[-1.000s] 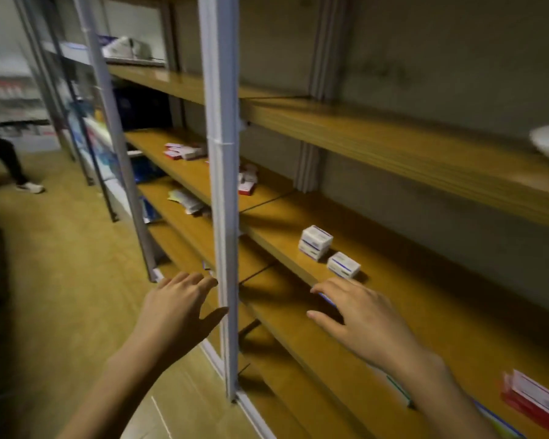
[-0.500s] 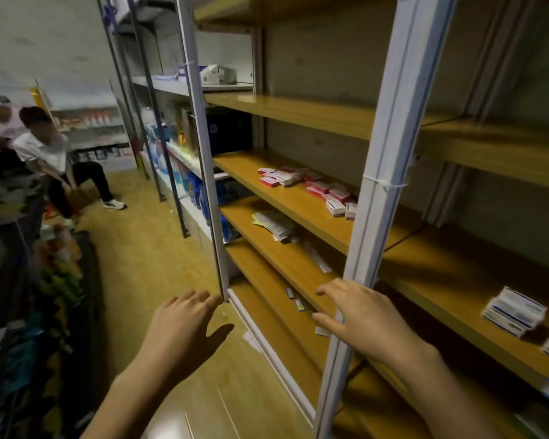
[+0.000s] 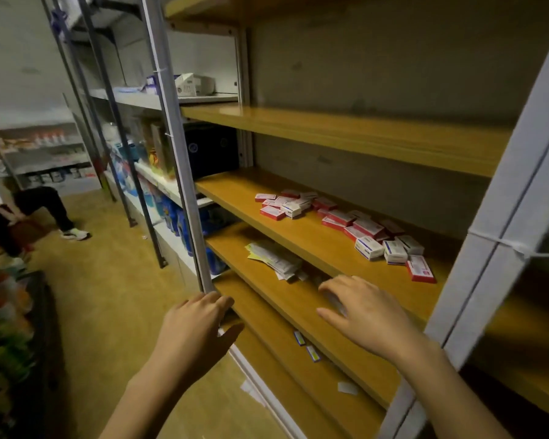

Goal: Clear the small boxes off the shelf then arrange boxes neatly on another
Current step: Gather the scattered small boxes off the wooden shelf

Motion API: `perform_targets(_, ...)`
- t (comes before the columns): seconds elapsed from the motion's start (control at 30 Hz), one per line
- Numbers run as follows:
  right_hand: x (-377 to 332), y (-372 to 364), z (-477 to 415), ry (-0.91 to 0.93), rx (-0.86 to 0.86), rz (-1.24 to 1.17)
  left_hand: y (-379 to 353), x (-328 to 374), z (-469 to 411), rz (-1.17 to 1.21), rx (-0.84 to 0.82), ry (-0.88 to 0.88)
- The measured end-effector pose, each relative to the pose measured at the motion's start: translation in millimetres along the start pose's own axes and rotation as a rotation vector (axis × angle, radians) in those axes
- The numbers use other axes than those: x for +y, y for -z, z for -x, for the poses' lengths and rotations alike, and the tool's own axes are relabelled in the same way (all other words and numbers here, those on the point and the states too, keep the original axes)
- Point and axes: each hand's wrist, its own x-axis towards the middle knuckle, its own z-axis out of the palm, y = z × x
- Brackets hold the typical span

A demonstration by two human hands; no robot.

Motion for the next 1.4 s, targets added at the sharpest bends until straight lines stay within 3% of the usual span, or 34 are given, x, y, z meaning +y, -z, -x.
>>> perform_targets(0.47,70.5,-12.7,-105.7,-0.408,0.027,0.072,-56.9,-28.6,-216.4,0.131,0.01,-0.355)
perform_targets(0.8,109.8,-35.8,-144.2,-0.87,0.025,0.243,-94.1,-21.5,-328.2,0.273,-0.041,-0.643)
perform_targets(1.1,115.3,-44.5,-167.4,-0.988,-0.047,0.44,-115.8,-16.4,-382.6,0.306,-0.033,-0.742)
perform_targets(1.4,97.8,-39.1,-164.1,-1.04,0.053,0.405,-123.6,37.5,-436.4,0.245,-0.115,-0.85)
